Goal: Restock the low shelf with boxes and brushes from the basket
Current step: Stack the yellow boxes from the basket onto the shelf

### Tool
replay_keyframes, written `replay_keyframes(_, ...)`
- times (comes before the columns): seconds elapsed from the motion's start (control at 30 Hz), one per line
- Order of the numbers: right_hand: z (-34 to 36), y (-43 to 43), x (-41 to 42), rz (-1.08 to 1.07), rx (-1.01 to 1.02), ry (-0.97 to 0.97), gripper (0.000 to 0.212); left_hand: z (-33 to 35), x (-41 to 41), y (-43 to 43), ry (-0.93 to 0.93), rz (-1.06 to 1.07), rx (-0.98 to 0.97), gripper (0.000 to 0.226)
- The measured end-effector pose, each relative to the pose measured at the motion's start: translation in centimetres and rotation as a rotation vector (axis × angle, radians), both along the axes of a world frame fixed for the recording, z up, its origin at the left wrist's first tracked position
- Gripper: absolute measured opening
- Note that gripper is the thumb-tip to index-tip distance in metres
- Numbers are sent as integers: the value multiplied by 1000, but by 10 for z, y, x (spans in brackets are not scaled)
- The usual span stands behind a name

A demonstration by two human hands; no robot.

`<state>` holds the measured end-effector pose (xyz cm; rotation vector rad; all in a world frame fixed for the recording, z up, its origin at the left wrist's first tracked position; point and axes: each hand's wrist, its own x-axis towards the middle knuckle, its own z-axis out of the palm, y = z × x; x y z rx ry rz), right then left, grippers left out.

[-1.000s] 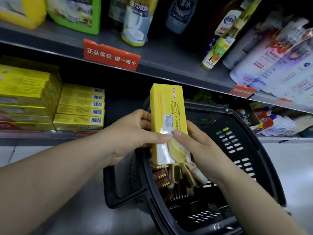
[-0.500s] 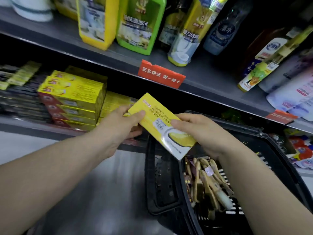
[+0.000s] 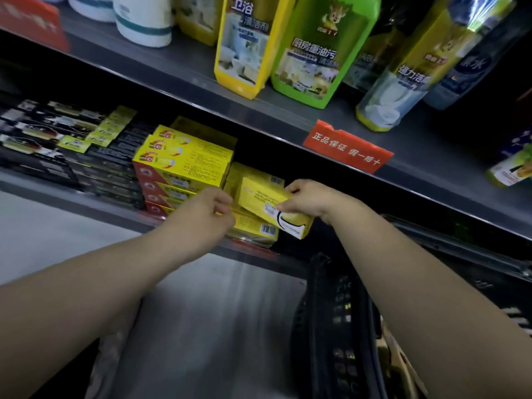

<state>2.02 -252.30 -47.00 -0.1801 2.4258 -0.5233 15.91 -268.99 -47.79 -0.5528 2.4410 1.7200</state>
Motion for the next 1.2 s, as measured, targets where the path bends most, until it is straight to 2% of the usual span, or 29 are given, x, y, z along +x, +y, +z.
replay_keyframes(0.17,-37,-9,-6,180,99,23,64,-4,3,-25,34,0,-59,21)
replay_keyframes(0.4,-62,-13,-8,251,192,-14,66,-7,4,-41,58,-2,-73,19)
replay_keyframes(0.67,-69,-13,-8,230,164,34,66,-8,7,-36,101,-49,-105,17)
replay_keyframes(1.2,-67,-9,-9,170,94,24,64,-9,5,-28,73,-91,-144,17)
